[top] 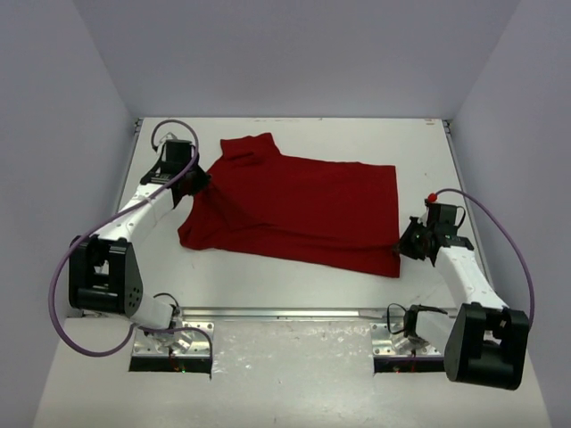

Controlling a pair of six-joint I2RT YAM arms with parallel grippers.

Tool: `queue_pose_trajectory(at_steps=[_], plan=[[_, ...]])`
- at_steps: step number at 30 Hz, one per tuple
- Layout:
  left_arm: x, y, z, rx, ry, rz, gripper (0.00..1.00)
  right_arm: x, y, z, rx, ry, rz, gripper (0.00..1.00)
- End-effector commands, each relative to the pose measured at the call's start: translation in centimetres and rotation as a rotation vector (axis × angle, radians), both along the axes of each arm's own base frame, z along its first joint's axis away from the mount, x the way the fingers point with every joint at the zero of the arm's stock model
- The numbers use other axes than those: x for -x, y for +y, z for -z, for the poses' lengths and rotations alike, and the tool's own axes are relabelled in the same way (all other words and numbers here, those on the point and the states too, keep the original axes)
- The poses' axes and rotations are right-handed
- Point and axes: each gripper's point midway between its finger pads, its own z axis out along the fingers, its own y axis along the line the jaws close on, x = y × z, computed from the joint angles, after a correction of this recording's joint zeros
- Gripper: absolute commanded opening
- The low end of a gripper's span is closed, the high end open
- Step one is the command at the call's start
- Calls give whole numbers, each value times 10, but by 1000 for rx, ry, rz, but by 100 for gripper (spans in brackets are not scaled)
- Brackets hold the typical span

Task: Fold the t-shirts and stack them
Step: Fold the flattened tshirt in 1/3 of the way

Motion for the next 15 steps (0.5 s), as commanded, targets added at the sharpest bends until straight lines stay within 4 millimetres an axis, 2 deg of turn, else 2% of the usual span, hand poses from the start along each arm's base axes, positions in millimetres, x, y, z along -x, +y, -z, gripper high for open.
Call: queue_pose_trajectory(at_steps=[1, 4, 9, 12, 13, 15], plan=[[-17, 7, -23, -18, -77, -25, 0, -33, -11, -25, 46, -98, -5, 3], [-21, 8, -23, -22, -85, -31, 0, -41, -14, -23, 49, -87, 4, 3], [-30, 7, -13, -19, -60, -31, 0, -53, -15, -15, 40, -53, 0, 8], [-34, 7, -10, -18, -59, -37, 1, -58, -15, -9, 32, -36, -2, 17], [-35, 7, -7, -17, -52, -38, 1, -60, -16, -8, 34, -31, 3, 30], [-39, 6, -9, -12, -64, -33, 2, -66, -19, -12, 40, -22, 10, 37]])
